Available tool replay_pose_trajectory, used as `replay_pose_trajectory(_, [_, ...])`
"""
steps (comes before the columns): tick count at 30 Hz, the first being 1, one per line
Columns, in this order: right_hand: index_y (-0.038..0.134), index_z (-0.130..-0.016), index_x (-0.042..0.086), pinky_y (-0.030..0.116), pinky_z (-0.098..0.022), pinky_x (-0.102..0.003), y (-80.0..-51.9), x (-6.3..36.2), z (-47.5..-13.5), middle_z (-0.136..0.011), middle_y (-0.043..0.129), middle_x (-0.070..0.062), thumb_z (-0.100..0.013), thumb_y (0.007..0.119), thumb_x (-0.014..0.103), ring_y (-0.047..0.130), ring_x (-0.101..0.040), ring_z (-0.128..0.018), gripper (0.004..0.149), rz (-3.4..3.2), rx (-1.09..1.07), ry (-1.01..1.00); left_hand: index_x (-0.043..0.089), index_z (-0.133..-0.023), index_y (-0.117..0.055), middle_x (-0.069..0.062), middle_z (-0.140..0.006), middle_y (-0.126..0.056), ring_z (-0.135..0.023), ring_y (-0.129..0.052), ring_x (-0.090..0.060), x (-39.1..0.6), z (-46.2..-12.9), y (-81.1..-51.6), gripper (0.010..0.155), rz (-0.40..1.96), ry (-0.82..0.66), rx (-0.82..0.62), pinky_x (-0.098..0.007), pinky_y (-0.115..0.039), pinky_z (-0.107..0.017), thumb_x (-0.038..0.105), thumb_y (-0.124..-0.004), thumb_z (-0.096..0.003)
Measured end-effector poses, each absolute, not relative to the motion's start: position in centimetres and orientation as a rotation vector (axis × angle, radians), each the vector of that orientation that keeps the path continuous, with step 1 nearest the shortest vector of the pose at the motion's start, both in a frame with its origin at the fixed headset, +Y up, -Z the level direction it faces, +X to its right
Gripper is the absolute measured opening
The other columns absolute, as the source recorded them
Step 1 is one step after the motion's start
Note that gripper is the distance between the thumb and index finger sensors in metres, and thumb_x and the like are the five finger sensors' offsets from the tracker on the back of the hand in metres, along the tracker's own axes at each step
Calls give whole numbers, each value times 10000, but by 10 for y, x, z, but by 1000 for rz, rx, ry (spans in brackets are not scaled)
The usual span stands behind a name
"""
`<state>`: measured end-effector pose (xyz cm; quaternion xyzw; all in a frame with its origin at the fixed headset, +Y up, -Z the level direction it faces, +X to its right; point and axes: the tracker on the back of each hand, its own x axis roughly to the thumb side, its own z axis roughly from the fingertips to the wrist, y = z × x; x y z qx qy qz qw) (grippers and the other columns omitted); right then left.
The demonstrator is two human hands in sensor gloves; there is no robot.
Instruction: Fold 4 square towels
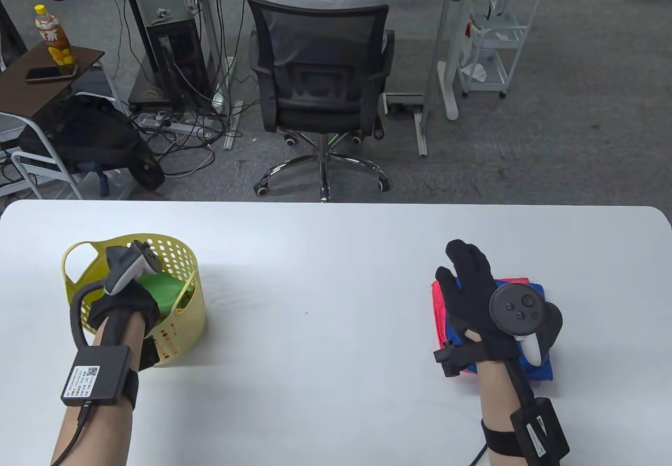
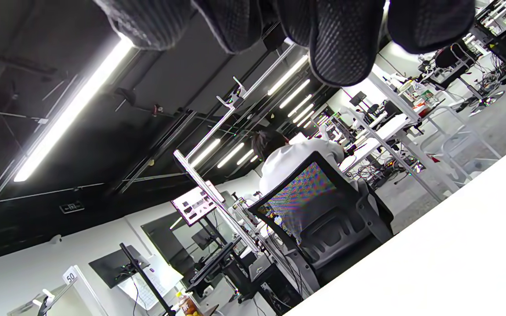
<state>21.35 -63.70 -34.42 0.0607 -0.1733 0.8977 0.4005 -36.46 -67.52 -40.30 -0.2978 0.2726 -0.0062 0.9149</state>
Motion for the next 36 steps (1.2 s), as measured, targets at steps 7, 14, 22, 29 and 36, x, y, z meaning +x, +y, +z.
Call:
replay_pose_trajectory(7, [604, -1109, 109, 630, -595, -693, -633, 217, -342, -1104, 534, -390, -562, 703, 402, 760, -512, -866, 628, 2234, 158, -449, 325, -963, -841, 25, -812, -1027, -694, -1045, -210, -378, -366, -587, 431, 186, 527, -267, -444, -668, -792, 355, -785, -537])
replay_pose_trajectory(14, [606, -1109, 104, 628, -596, -695, -621, 218, -330, -1107, 530, -390, -563, 703, 402, 760, -512, -868, 629, 2197, 199, -484, 310, -968, -828, -8, -777, -1021, -653, -1029, -212, -373, -308, -486, 429, 425, 445, 118, -472, -656, -793, 339, -757, -546])
replay_pose_trajectory(22, [610, -1106, 94, 628, -596, -695, -609, 225, -319, -1107, 531, -390, -565, 701, 403, 760, -513, -867, 630, 2132, 241, -511, 330, -982, -799, 26, -797, -1008, -680, -1024, -186, -307, -276, -427, 434, 681, 162, 376, -469, -653, -801, 362, -740, -553])
replay_pose_trajectory(29, [605, -1110, 87, 617, -599, -703, -602, 225, -314, -1114, 510, -400, -570, 697, 408, 744, -524, -877, 635, 2097, 289, -453, 342, -987, -784, 58, -795, -1004, -680, -1025, -172, -226, -341, -480, 440, 637, 110, 229, -462, -658, -803, 379, -730, -552])
replay_pose_trajectory(36, [589, -1118, 85, 609, -603, -707, -599, 229, -311, -1119, 494, -404, -573, 696, 409, 736, -528, -882, 643, 2085, 295, -451, 341, -974, -783, 58, -803, -997, -702, -1021, -169, -172, -362, -539, 443, 597, 5, 208, -488, -635, -808, 375, -733, -535])
